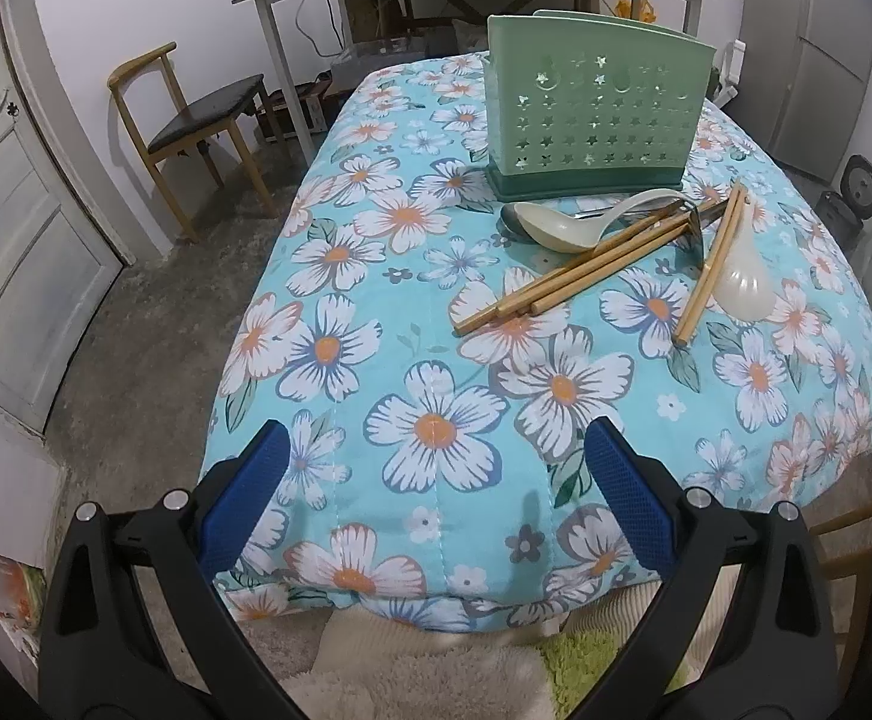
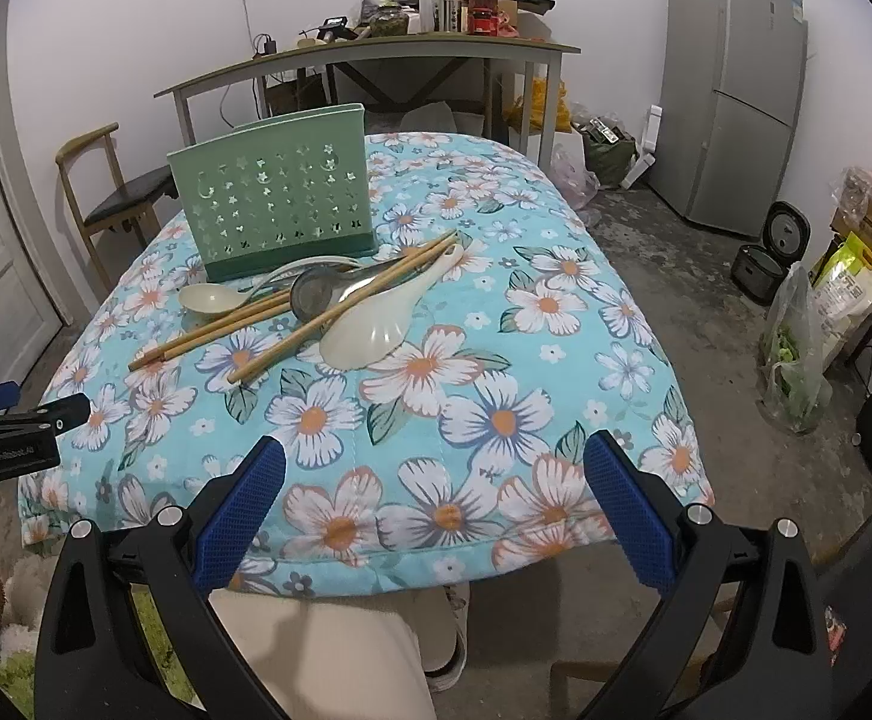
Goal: Organize utensils
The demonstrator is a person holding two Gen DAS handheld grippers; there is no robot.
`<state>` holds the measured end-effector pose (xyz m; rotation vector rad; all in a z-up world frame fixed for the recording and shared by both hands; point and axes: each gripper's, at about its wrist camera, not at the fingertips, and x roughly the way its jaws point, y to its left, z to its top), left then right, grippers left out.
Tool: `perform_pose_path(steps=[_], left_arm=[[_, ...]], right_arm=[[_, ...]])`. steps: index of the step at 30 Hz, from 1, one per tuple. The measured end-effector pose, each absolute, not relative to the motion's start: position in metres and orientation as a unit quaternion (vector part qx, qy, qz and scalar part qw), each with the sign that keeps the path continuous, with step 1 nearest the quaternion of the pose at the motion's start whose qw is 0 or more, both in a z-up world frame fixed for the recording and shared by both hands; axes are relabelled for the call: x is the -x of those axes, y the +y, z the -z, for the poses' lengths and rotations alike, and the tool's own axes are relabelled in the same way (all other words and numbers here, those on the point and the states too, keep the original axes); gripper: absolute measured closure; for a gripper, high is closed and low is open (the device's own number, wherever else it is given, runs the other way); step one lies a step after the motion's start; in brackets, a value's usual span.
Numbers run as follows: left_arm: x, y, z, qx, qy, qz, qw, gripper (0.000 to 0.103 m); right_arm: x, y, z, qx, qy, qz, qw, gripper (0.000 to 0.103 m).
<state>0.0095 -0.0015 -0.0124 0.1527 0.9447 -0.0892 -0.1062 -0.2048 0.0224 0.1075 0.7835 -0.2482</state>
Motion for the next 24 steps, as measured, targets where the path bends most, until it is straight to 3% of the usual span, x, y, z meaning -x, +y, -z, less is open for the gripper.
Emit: perform_pose_path(steps=[18, 24], left_arm=[[-0.065, 0.007, 0.001, -0.062, 0.445, 0.04, 0.892, 0.008], [-0.089, 0.008, -0.001, -0.065, 0.434, 0.123, 0.89, 0.008]], right_arm=[[0.044, -0.202, -0.021, -0.045, 0.411, 0.106, 0.904, 0.006], [0.029, -0.193, -0.024, -0.042, 0.388, 0.081, 0.917, 0.006]])
